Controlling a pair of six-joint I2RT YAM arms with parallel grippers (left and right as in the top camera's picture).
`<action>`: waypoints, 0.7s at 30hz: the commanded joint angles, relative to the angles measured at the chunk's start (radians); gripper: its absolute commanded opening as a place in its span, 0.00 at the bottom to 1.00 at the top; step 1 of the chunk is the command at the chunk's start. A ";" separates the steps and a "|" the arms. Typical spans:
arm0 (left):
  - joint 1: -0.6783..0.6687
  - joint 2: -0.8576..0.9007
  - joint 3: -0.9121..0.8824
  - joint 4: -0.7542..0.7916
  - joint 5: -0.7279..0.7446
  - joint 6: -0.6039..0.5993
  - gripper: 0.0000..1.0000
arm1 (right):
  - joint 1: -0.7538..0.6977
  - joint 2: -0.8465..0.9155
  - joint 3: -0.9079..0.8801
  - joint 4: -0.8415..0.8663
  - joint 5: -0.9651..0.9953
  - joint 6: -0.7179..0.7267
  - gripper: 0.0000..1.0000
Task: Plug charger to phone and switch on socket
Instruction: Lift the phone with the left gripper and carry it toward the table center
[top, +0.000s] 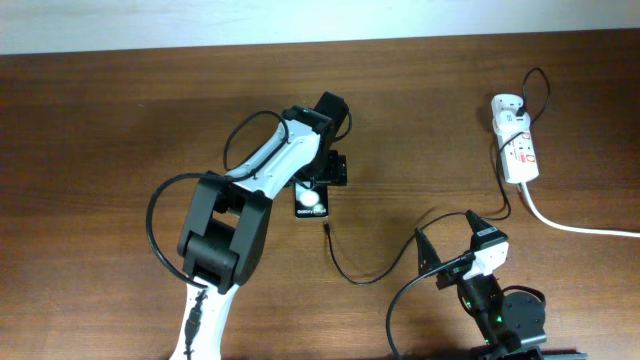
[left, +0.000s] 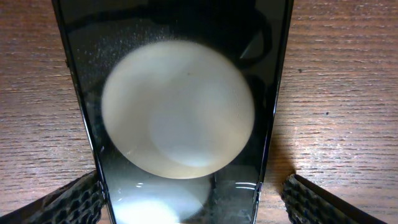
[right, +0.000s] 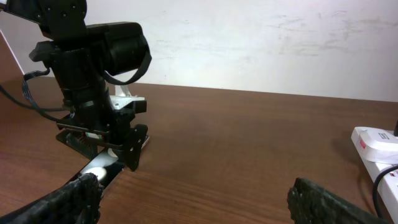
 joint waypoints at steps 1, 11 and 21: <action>-0.003 0.055 -0.069 0.003 -0.003 0.012 0.94 | -0.006 -0.007 -0.005 -0.005 -0.006 0.010 0.99; -0.003 0.055 -0.123 0.025 -0.011 0.005 0.84 | -0.006 -0.007 -0.005 -0.005 -0.006 0.010 0.99; -0.003 0.055 -0.123 0.025 -0.010 0.005 0.76 | -0.006 -0.007 -0.005 -0.005 -0.006 0.010 0.99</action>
